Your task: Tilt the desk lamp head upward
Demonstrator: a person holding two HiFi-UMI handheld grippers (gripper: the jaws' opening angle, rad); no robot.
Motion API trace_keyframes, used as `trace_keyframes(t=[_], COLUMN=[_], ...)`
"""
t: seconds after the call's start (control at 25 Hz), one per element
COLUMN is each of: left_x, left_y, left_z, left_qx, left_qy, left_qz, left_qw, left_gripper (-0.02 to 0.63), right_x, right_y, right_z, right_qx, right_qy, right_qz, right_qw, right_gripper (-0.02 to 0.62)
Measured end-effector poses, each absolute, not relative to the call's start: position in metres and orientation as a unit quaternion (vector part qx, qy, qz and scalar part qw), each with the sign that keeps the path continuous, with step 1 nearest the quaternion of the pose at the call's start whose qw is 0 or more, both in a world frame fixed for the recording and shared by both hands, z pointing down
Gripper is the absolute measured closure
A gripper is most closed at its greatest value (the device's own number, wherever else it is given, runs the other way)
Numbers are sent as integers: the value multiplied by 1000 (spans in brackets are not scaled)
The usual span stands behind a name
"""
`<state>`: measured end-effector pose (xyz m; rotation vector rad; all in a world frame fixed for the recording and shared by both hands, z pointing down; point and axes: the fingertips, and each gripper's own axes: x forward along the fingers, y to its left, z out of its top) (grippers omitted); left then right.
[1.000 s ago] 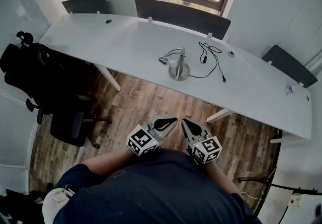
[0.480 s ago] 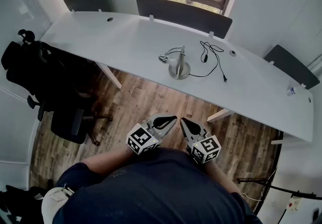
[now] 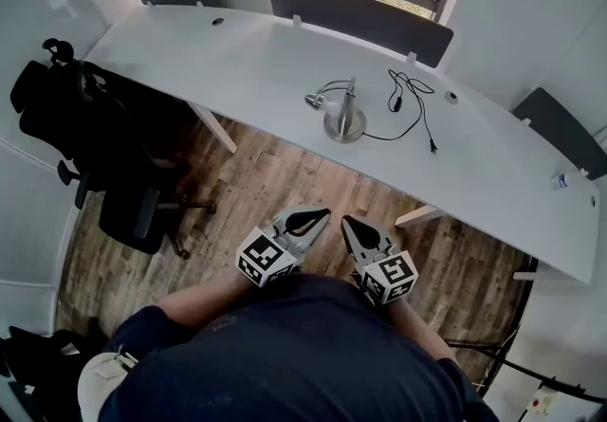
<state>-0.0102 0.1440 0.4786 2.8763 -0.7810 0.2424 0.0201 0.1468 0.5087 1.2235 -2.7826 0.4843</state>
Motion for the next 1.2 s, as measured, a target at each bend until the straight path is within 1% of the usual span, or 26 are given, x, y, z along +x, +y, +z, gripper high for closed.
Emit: trace_keyframes(t=[0.28,0.72,0.96,1.2], left_x=[-32,-54,-56,-48], left_y=[79,-56,-104,-132], left_z=[479,476,483,493], left_qx=[955,966,970,962], left_qy=[-282,-246,-229,-255], left_qz=[64,68,76,80], left_qw=[64,46,41,50], left_gripper=[600,600,600,600], right_x=[11,-4,1,22], right_y=[96,-28,-83,-106], right_z=[516,511,510,517], right_qx=[413,460,498,494], right_qy=[-897,-872,-852,-852], right_qz=[146,147,137,145], right_qw=[49,85,90,95], right_gripper=[584,584,584,584])
